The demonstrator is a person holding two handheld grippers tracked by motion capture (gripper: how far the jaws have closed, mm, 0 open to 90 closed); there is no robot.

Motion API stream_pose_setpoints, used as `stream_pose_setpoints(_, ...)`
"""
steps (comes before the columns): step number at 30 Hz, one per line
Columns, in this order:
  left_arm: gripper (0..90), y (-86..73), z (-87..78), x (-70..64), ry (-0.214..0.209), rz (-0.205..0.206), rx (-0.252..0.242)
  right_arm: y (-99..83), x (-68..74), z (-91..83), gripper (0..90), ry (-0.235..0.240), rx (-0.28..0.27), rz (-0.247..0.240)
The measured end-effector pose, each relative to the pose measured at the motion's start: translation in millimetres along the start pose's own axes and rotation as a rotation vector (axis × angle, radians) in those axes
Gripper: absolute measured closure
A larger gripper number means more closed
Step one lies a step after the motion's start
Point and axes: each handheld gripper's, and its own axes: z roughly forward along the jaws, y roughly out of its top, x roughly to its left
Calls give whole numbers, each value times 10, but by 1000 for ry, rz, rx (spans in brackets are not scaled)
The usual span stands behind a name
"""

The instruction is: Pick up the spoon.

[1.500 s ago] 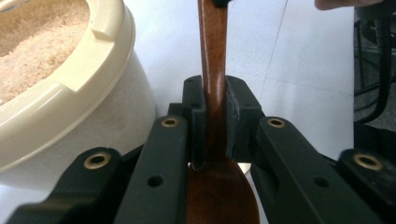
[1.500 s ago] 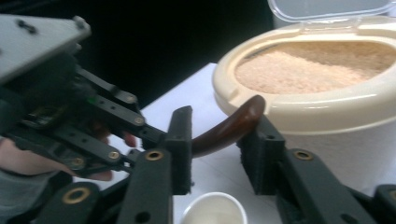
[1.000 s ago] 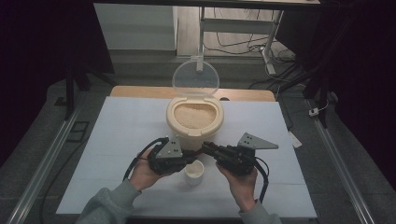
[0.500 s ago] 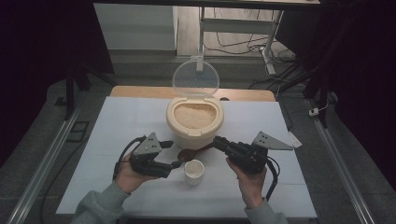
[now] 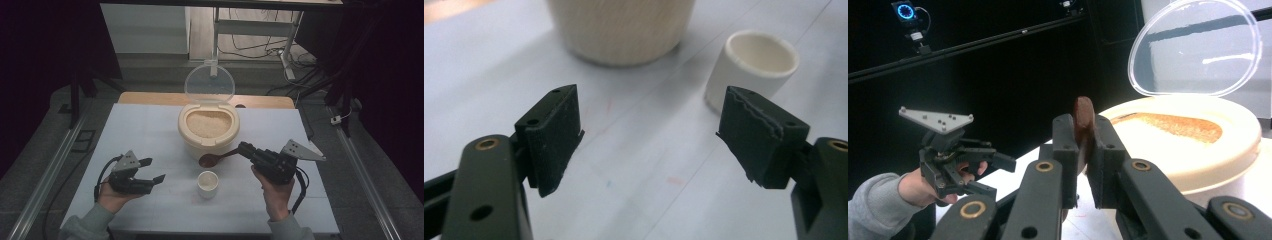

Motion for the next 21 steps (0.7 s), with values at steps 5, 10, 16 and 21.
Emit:
stream_pose_setpoints(5, 240, -193, -79, 102, 25, -38, 4, 20, -12, -29, 828, -4, -14, 0)
stream_pose_setpoints(10, 227, -353, -145, 195, 42, -84, 15, 57, -11, -67, 827, -10, -30, -9)
stream_pose_setpoints(16, 202, -398, -167, 236, 63, -103, 21, 91, -18, -108, 828, -17, -48, -16)
stream_pose_setpoints(21, 175, -405, -131, 247, 58, -111, 46, 134, -22, -154, 827, -22, -70, -23)
